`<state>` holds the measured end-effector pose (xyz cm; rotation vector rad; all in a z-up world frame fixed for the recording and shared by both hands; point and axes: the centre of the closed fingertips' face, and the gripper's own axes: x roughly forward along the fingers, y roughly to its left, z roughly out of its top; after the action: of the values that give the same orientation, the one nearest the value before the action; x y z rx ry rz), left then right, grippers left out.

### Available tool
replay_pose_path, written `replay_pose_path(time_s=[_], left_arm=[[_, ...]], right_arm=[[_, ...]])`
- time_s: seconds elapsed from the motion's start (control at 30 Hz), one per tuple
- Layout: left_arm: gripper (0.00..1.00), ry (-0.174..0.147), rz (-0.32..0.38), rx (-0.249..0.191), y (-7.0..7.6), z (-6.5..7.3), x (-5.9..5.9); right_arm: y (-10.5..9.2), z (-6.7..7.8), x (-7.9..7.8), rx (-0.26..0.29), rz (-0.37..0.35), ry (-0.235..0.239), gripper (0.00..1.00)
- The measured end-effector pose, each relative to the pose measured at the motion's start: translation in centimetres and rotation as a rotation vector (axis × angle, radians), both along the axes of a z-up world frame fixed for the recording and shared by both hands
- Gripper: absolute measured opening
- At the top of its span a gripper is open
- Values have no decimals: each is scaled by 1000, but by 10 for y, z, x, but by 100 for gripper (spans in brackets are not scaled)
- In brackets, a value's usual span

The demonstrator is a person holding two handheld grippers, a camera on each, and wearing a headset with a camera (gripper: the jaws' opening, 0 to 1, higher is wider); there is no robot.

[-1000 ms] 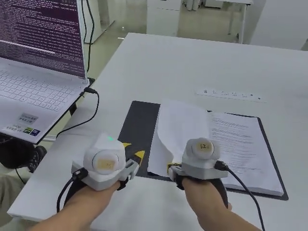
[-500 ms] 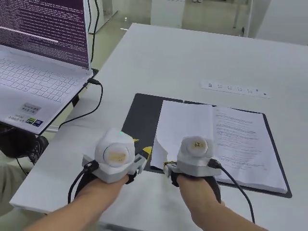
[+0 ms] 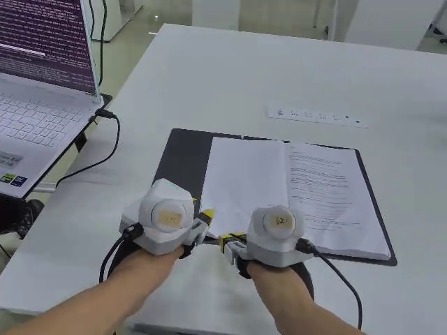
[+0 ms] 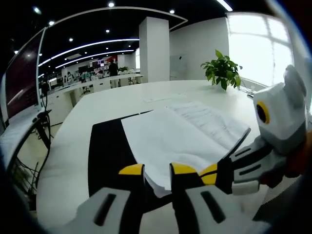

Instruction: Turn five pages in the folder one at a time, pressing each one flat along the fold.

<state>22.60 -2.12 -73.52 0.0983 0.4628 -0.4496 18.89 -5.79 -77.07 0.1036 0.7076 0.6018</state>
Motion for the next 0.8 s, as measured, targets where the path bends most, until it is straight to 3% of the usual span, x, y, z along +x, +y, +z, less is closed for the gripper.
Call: replay_pose_path(time_s=[0.2, 0.47, 0.5, 0.8], left_arm=[[19, 43, -39, 34, -20, -25, 2], [19, 103, -7, 66, -14, -56, -8], [19, 64, -2, 45, -15, -51, -6], [19, 19, 35, 3, -13, -51, -7]], right_arm=[[-35, 8, 14, 16, -79, -21, 0], [-72, 13, 36, 37, -139, -74, 0], [-75, 14, 40, 37, -137, -88, 0], [-95, 18, 84, 24, -118, -203, 0]])
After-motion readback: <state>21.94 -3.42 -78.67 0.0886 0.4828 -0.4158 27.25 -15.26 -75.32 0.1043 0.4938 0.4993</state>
